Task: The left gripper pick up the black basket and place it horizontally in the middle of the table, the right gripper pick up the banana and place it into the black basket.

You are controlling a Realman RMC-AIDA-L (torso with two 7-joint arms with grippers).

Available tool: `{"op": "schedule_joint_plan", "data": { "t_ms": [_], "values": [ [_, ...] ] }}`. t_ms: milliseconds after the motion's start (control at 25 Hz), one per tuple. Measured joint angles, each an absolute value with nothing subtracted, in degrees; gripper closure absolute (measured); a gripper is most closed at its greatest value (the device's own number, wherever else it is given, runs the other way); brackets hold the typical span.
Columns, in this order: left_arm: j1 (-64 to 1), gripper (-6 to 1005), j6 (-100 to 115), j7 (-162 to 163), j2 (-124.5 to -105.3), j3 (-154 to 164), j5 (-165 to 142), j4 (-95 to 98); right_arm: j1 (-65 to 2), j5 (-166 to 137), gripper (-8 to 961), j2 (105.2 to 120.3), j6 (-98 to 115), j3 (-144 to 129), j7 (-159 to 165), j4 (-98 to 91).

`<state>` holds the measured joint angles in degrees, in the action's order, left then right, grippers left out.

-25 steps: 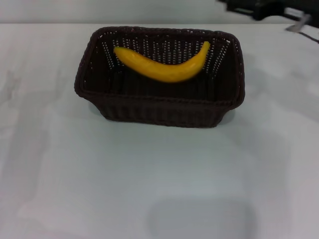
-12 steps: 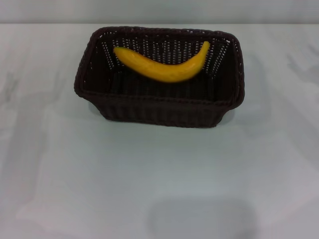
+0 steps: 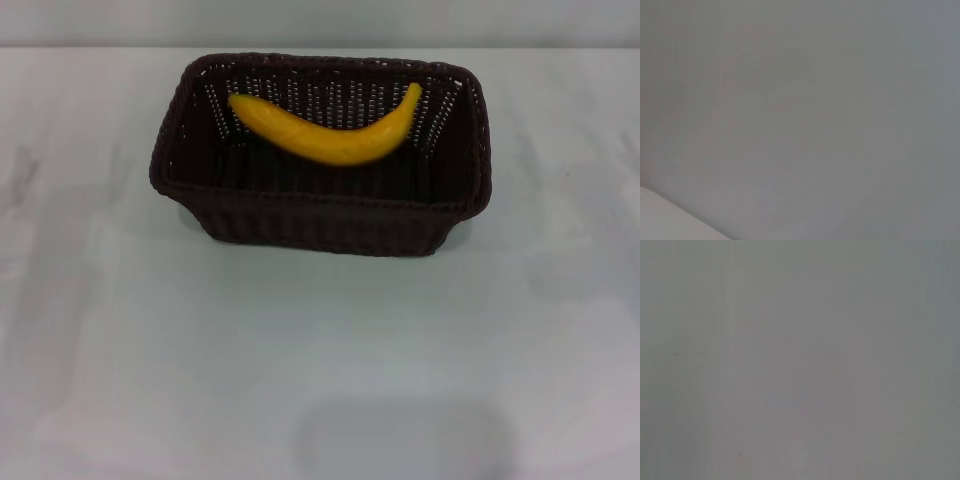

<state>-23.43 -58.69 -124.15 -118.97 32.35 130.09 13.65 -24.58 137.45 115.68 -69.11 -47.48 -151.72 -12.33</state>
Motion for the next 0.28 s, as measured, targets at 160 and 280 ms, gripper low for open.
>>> {"op": "schedule_joint_plan", "data": {
  "t_ms": [160, 280],
  "values": [
    [-23.6, 136, -58.7, -126.2, -119.02, 32.3, 130.1, 13.1, -24.2, 137.5, 82, 115.79, -69.3, -46.5, -151.8, -12.2],
    [-23.7, 136, -58.7, -127.8, -119.09, 32.3, 130.2, 12.8, -24.1, 137.6, 82, 115.82, -69.3, -46.2, -151.8, -12.0]
  ]
}}
